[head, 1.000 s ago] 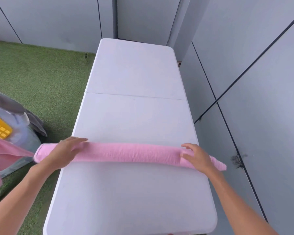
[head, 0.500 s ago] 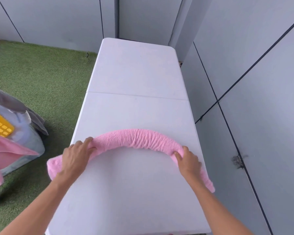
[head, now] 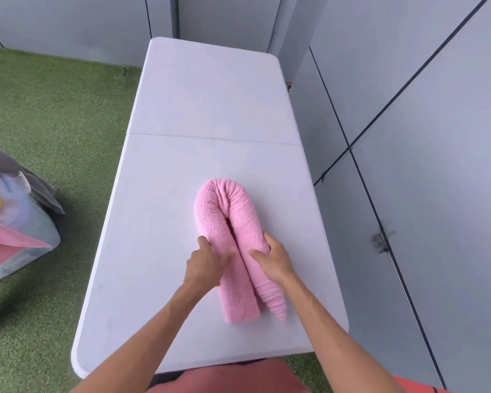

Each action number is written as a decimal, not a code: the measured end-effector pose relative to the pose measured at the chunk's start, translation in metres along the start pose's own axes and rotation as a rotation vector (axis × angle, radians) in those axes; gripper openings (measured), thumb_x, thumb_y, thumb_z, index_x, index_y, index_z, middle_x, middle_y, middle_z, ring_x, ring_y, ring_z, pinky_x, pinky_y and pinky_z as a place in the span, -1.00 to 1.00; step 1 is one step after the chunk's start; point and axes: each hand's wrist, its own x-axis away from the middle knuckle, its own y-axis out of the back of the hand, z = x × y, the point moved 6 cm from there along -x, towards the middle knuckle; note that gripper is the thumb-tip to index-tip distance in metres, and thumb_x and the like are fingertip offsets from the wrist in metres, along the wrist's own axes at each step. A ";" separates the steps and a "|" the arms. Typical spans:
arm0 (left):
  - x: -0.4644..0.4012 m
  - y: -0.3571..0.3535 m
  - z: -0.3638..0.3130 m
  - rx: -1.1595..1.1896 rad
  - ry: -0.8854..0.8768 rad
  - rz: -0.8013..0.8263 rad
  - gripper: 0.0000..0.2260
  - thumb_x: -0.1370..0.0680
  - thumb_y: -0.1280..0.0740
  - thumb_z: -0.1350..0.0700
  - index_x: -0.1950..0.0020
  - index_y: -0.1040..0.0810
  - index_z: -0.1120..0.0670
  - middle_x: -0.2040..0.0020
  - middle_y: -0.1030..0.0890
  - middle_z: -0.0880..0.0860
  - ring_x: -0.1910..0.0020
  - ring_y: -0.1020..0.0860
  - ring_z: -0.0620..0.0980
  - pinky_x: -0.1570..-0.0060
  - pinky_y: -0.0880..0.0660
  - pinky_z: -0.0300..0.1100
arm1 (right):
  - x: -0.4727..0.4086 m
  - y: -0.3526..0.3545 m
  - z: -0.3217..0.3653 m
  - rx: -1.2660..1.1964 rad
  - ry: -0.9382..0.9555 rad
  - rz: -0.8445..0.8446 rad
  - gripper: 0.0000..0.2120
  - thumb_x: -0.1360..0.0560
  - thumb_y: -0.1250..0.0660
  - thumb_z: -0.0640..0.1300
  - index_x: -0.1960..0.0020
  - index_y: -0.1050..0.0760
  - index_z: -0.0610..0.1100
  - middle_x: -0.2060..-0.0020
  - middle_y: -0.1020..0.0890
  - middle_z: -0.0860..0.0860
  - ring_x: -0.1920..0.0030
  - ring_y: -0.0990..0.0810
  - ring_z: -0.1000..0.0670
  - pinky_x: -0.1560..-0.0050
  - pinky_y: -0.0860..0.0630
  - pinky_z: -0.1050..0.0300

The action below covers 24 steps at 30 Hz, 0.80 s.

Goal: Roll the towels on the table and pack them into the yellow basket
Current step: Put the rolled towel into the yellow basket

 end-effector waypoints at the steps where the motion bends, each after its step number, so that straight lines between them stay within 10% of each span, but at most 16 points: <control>1: 0.004 -0.008 -0.004 0.016 0.002 0.020 -0.58 -0.51 -0.34 -0.12 -0.05 -0.24 0.13 0.19 -0.46 0.01 0.42 -0.63 0.14 0.35 -0.51 -0.07 | 0.001 0.011 -0.003 0.034 0.007 -0.051 -0.44 -0.45 -0.37 -0.07 -0.42 -0.35 -0.08 -0.29 -0.53 0.04 -0.27 -0.50 0.01 -0.32 -0.39 0.10; 6: 0.013 -0.045 -0.021 0.177 0.059 0.060 -0.58 -0.50 -0.39 -0.04 -0.07 -0.22 0.15 0.13 -0.49 0.11 0.32 -0.61 0.20 0.28 -0.61 0.09 | 0.018 0.026 -0.009 0.095 0.042 0.082 -0.26 -0.39 -0.39 0.12 -0.49 -0.16 0.09 -0.33 -0.47 0.05 -0.30 -0.46 0.01 -0.23 -0.41 0.14; 12: 0.000 -0.041 -0.015 0.149 0.142 0.180 -0.54 -0.44 -0.45 -0.08 -0.07 -0.32 0.18 0.04 -0.52 0.10 0.17 -0.65 0.11 0.26 -0.64 0.06 | 0.034 0.001 -0.021 0.413 -0.036 0.220 0.38 -0.11 -0.51 0.34 -0.45 0.51 0.13 -0.54 0.12 0.02 -0.52 0.03 -0.11 -0.41 -0.10 -0.29; 17: -0.010 -0.035 -0.008 0.024 0.103 0.247 -0.54 -0.42 -0.43 -0.18 -0.05 -0.39 0.14 0.06 -0.60 0.08 0.12 -0.64 0.06 0.13 -0.63 -0.02 | 0.032 -0.018 -0.009 0.673 -0.011 -0.048 0.30 -0.14 -0.49 0.29 -0.52 0.34 -0.03 -0.28 -0.30 -0.08 -0.24 -0.33 -0.15 -0.05 -0.37 -0.15; 24: -0.006 0.000 0.024 0.009 0.019 0.091 -0.59 -0.48 -0.29 -0.28 0.04 -0.47 0.08 0.10 -0.60 0.02 0.16 -0.56 0.03 0.14 -0.51 -0.06 | 0.030 -0.032 0.011 0.507 0.064 -0.064 0.03 -0.27 -0.43 0.06 -0.51 0.17 0.05 -0.16 -0.38 -0.06 -0.20 -0.41 -0.14 -0.10 -0.41 -0.12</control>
